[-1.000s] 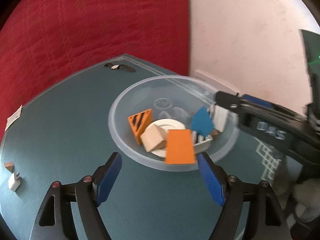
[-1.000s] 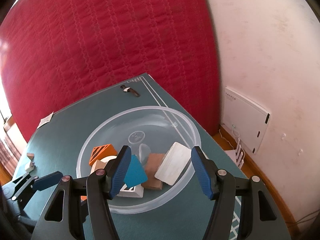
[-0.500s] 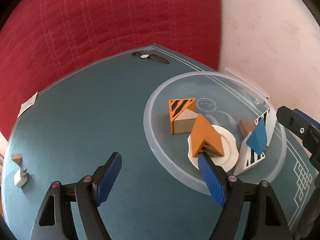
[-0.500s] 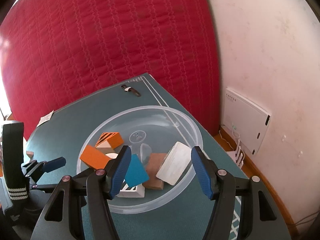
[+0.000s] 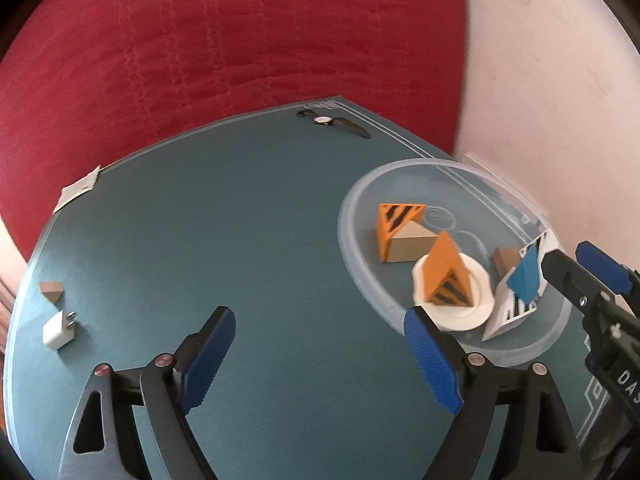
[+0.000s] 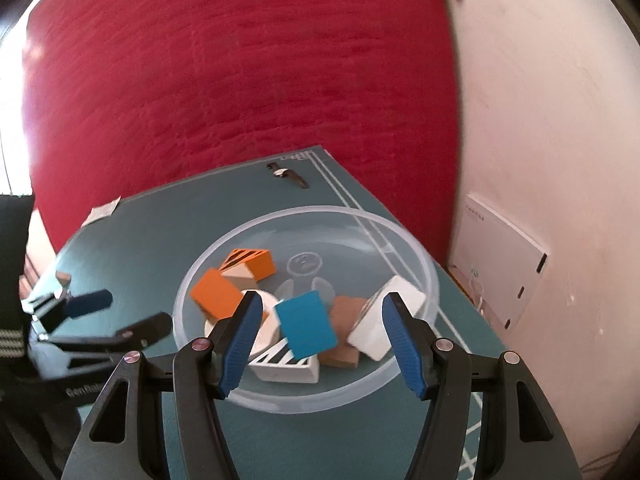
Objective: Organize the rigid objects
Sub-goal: 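Withdraw both open grippers from the lid toward the white charger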
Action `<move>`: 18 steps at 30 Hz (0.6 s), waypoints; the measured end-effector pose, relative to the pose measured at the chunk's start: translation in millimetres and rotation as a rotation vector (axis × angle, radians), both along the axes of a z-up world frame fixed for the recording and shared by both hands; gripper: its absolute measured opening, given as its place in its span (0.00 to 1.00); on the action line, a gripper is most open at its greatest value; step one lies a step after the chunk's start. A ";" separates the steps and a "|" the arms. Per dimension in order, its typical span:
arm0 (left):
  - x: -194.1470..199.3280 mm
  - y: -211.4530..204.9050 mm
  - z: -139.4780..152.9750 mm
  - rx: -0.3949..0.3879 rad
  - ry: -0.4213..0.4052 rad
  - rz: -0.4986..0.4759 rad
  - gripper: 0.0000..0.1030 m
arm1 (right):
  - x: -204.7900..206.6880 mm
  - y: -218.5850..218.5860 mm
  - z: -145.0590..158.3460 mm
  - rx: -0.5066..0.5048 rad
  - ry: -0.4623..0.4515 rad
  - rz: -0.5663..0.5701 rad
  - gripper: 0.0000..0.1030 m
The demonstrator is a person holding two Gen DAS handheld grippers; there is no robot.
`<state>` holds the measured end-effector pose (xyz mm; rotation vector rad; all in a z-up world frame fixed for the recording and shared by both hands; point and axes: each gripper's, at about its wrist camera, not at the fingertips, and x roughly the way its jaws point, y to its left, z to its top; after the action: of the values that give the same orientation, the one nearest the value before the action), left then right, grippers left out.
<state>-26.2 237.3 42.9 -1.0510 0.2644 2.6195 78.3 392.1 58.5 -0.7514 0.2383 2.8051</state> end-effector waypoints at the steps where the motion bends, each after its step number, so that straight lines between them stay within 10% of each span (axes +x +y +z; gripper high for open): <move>1: 0.2 -3.9 0.1 -0.005 0.007 0.012 0.87 | -0.6 -4.7 -0.2 0.012 -0.001 0.004 0.62; 18: -9.7 -90.2 -3.2 0.012 0.014 0.218 0.89 | 4.6 -83.0 -9.3 0.159 -0.028 0.156 0.62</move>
<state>-35.9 147.1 39.7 -1.1155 0.1438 2.8175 83.0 309.1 49.3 -0.8031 -0.0510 2.9126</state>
